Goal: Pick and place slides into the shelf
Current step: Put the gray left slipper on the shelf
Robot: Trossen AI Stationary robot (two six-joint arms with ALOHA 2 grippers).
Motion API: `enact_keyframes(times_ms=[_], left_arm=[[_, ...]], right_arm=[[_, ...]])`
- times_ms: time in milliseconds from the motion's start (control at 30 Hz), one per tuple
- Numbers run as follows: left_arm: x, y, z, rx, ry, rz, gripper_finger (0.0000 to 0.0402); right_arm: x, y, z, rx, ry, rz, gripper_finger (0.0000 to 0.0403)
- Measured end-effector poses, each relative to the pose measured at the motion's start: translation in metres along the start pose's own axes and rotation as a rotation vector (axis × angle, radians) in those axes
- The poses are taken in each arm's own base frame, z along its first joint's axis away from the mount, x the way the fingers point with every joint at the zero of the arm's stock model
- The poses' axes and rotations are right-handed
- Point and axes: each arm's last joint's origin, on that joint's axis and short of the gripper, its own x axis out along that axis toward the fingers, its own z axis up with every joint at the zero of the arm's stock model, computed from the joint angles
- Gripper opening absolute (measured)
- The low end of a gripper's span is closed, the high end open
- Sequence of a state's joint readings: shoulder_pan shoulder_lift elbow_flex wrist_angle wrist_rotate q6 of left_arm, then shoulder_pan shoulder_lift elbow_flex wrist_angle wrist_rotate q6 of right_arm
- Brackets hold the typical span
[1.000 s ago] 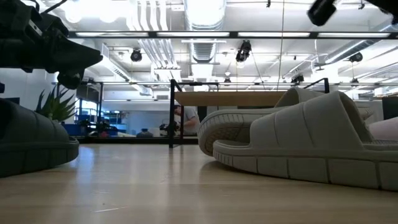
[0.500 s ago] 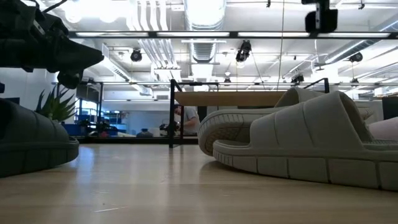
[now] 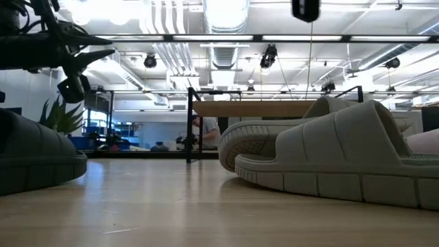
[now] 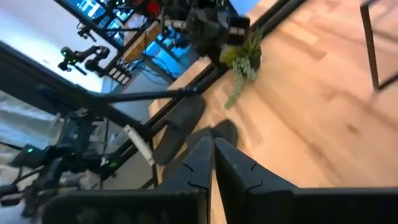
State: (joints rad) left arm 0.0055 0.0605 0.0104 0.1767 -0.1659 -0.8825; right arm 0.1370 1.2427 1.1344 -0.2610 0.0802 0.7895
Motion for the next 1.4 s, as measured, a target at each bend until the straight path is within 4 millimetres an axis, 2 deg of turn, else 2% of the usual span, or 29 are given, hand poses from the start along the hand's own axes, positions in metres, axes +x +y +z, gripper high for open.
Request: enact_keyframes(times_ms=[200, 533, 633, 767, 900, 1000, 1133, 1400], left_arm=[[0.000, -0.005, 0.004, -0.056, -0.038, -0.055, 0.0051], [0.000, -0.007, 0.005, -0.069, -0.032, -0.084, 0.0051], [0.000, -0.007, 0.005, -0.069, -0.032, -0.084, 0.0051], [0.000, -0.006, 0.004, -0.067, -0.024, -0.073, 0.0051], [0.002, -0.005, 0.003, -0.064, -0.013, -0.058, 0.0051], [0.003, -0.004, 0.001, -0.061, 0.000, -0.042, 0.0051], [0.005, -0.002, -0.001, -0.056, 0.019, -0.021, 0.0051], [0.008, 0.001, -0.005, -0.049, 0.077, -0.005, 0.0051]], right_arm=[[0.021, 0.008, 0.004, -0.035, 0.107, -0.056, 0.0013], [0.037, -0.016, -0.010, 0.036, 0.496, -0.564, 0.0020], [0.041, -0.017, -0.014, 0.037, 0.607, -0.675, 0.0050], [0.052, -0.017, -0.022, 0.044, 0.746, -0.760, 0.0115], [0.068, -0.018, -0.030, 0.063, 0.855, -0.801, 0.0175], [0.082, -0.021, -0.036, 0.081, 0.877, -0.853, 0.0205], [0.097, -0.024, -0.043, 0.098, 0.914, -0.924, 0.0222], [0.120, -0.024, -0.061, 0.093, 0.971, -1.009, 0.0226]])
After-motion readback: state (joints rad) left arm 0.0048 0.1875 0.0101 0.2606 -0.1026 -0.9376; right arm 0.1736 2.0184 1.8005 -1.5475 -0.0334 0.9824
